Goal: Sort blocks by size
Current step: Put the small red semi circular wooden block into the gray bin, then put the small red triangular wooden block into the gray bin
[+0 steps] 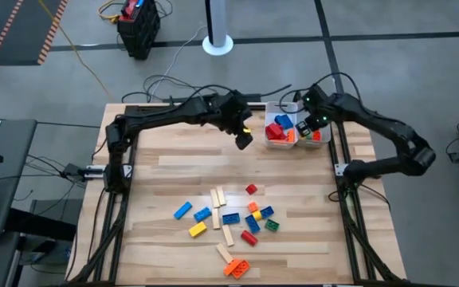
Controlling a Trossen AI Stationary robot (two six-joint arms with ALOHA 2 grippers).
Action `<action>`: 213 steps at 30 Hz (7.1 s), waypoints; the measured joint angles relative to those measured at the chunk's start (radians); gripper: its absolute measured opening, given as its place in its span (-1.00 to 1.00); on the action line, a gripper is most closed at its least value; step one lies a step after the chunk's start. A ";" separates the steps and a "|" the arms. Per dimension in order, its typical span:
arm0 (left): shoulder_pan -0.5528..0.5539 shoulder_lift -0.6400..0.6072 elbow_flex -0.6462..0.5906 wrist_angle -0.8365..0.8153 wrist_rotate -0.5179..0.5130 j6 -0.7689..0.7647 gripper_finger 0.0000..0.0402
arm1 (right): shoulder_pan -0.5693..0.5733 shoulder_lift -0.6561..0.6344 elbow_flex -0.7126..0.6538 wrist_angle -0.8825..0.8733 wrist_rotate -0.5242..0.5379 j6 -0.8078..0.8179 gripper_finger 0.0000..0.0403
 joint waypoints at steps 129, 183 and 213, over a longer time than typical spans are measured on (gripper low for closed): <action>-0.342 0.185 -0.477 0.634 -0.232 -0.212 -0.35 | 0.530 -0.238 0.026 0.303 -0.166 0.116 0.19; -0.016 -0.023 -0.476 1.362 0.580 -0.700 -0.34 | 0.727 -0.249 -0.125 0.788 -0.155 -0.501 0.19; 0.034 -0.023 -0.476 1.390 0.588 -0.774 0.32 | 0.717 -0.264 -0.124 0.729 -0.121 -0.402 -0.58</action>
